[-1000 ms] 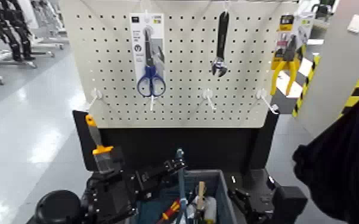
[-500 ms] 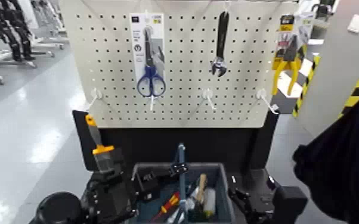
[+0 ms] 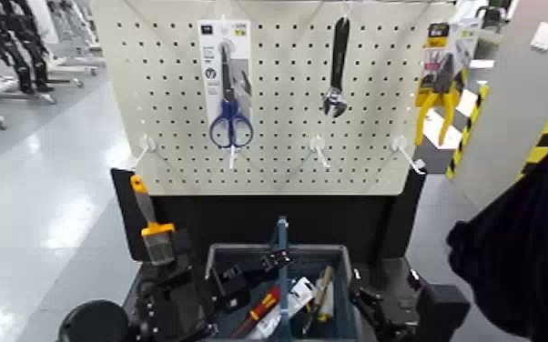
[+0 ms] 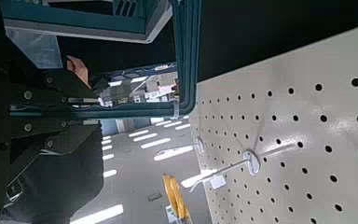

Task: Grasp the handle of the crate.

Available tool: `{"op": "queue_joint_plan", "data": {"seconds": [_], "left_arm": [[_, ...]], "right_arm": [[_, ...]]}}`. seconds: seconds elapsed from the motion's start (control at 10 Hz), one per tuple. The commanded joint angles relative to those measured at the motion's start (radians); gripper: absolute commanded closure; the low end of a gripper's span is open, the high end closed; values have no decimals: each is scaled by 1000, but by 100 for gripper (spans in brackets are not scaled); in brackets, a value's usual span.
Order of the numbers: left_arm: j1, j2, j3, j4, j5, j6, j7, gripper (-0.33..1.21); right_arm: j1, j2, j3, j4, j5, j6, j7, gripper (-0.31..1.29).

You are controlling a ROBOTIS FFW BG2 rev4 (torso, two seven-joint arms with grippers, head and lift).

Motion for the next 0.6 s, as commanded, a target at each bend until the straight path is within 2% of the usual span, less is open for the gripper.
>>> {"op": "queue_joint_plan", "data": {"seconds": [0.1,0.3,0.6], "left_arm": [[59,-10,16,-79,38,-11,14,118],[139,-8,56,-174,93,-1,74,118],[205,10,51,-263,176,2,120,118]], "right_arm": [[0,1,-4,0,2,2,0,14],[2,1,-7,0,3,4,0,14],[-3,0,-7,0,6,7,0,14]]}}
